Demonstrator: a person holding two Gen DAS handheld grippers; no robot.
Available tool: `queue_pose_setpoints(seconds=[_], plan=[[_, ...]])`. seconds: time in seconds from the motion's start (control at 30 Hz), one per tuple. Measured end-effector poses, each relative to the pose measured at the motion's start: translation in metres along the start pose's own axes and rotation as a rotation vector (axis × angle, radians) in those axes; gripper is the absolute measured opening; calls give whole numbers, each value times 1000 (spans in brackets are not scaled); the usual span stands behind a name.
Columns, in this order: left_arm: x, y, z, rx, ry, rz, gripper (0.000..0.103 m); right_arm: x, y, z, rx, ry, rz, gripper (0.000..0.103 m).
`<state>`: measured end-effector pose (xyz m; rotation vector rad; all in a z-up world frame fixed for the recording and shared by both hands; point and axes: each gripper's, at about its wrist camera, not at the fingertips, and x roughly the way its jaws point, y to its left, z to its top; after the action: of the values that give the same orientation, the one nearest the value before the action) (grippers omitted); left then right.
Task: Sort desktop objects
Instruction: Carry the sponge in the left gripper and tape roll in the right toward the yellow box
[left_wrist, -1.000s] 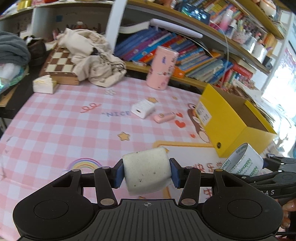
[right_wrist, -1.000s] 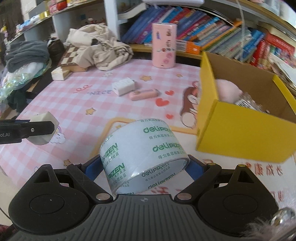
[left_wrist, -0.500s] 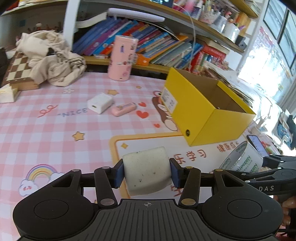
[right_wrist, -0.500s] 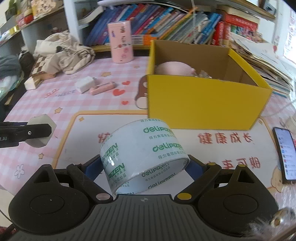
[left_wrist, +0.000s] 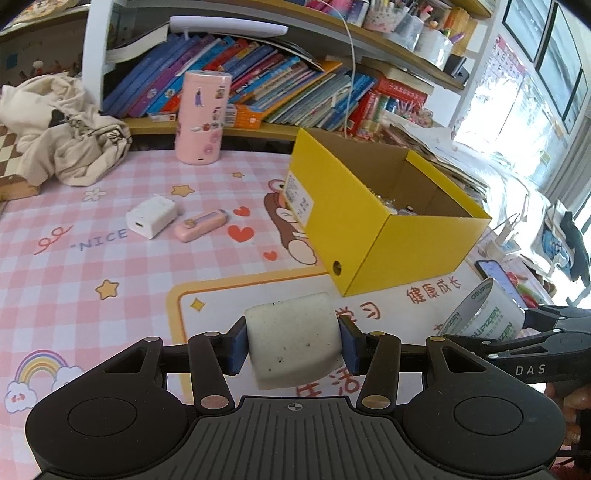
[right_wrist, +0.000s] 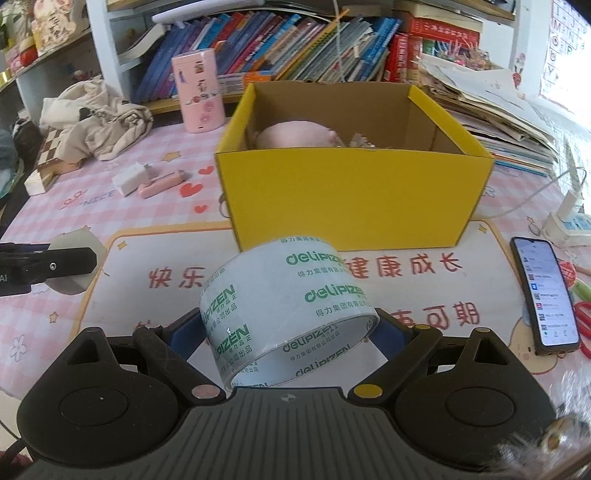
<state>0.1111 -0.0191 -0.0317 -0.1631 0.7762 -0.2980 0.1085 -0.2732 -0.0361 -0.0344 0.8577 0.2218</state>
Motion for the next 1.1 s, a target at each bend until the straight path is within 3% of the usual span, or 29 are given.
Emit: queue_pose_setpoints(seconds=[1.1], plan=[[34, -70, 19, 115, -7, -93, 47, -21, -76, -5, 120, -44, -116, 93]])
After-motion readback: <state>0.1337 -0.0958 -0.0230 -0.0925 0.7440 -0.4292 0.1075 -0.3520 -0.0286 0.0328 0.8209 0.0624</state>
